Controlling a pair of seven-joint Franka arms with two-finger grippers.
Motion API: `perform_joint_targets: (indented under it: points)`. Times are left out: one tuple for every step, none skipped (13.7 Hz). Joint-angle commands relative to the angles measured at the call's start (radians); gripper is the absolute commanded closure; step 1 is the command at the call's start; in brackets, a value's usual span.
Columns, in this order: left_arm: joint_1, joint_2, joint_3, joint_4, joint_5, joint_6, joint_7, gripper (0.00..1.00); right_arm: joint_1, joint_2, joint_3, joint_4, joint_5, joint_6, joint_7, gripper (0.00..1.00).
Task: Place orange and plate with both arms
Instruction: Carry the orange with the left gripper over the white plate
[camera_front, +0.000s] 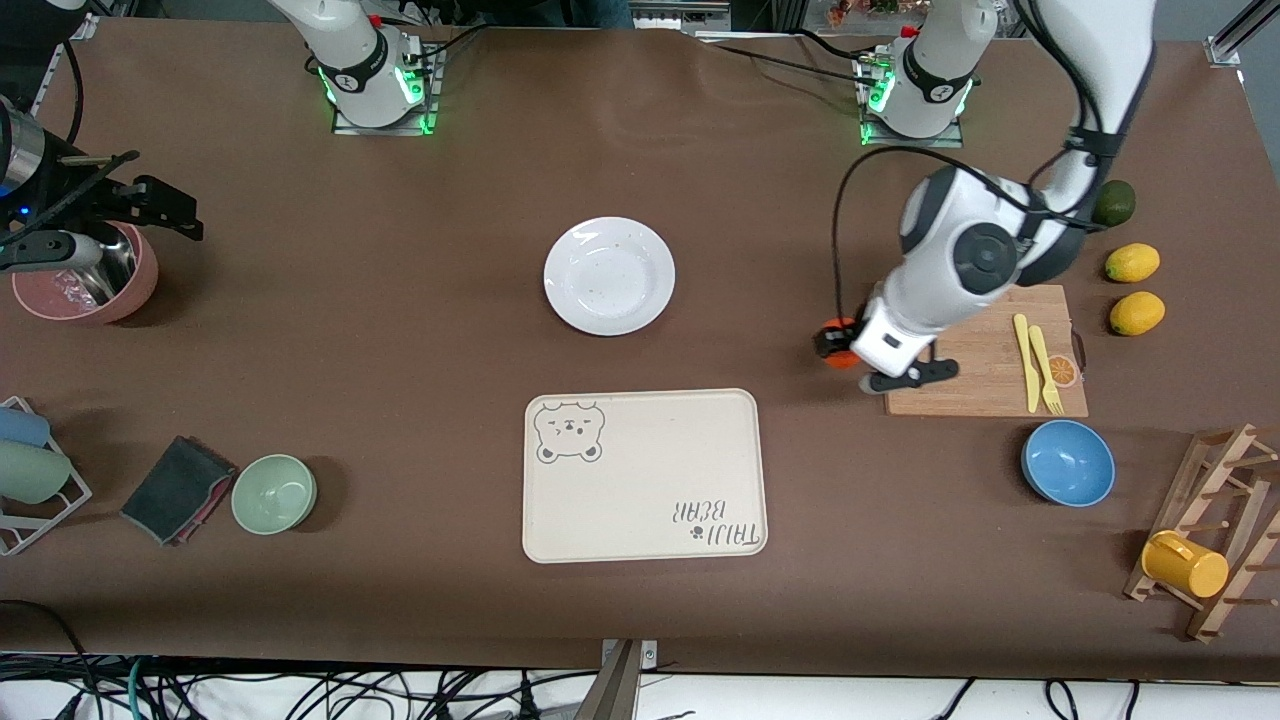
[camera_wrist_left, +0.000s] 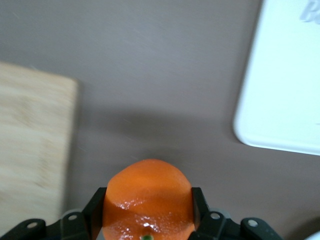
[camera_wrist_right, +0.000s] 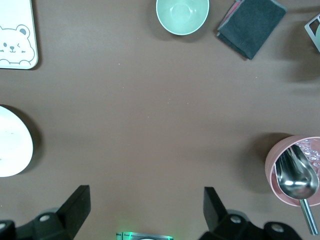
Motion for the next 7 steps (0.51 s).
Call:
perform_joint_targets:
  points:
    - [-0.105, 0.012, -0.002, 0.042, 0.002, -0.024, -0.200, 1.00, -0.002, 0.005, 0.001, 0.023, 0.005, -0.018, -0.004, 0.00]
    - [-0.156, 0.029, -0.002, 0.058, 0.002, -0.024, -0.269, 1.00, -0.002, 0.005, 0.001, 0.023, 0.005, -0.018, -0.004, 0.00]
    - [-0.200, 0.047, -0.002, 0.080, 0.000, -0.023, -0.335, 1.00, -0.002, 0.005, 0.001, 0.023, 0.005, -0.018, -0.004, 0.00]
    - [-0.243, 0.071, -0.002, 0.106, 0.002, -0.023, -0.392, 1.00, -0.002, 0.005, 0.001, 0.023, 0.005, -0.018, -0.004, 0.00]
    - [-0.277, 0.104, -0.002, 0.140, 0.002, -0.021, -0.444, 1.00, -0.002, 0.005, 0.001, 0.023, 0.004, -0.018, -0.004, 0.00]
    - [-0.306, 0.134, -0.002, 0.182, 0.000, -0.021, -0.484, 1.00, -0.002, 0.005, 0.001, 0.023, 0.005, -0.019, -0.004, 0.00]
    - [-0.342, 0.166, -0.002, 0.215, 0.002, -0.020, -0.518, 1.00, -0.002, 0.005, 0.001, 0.023, 0.005, -0.019, -0.004, 0.00]
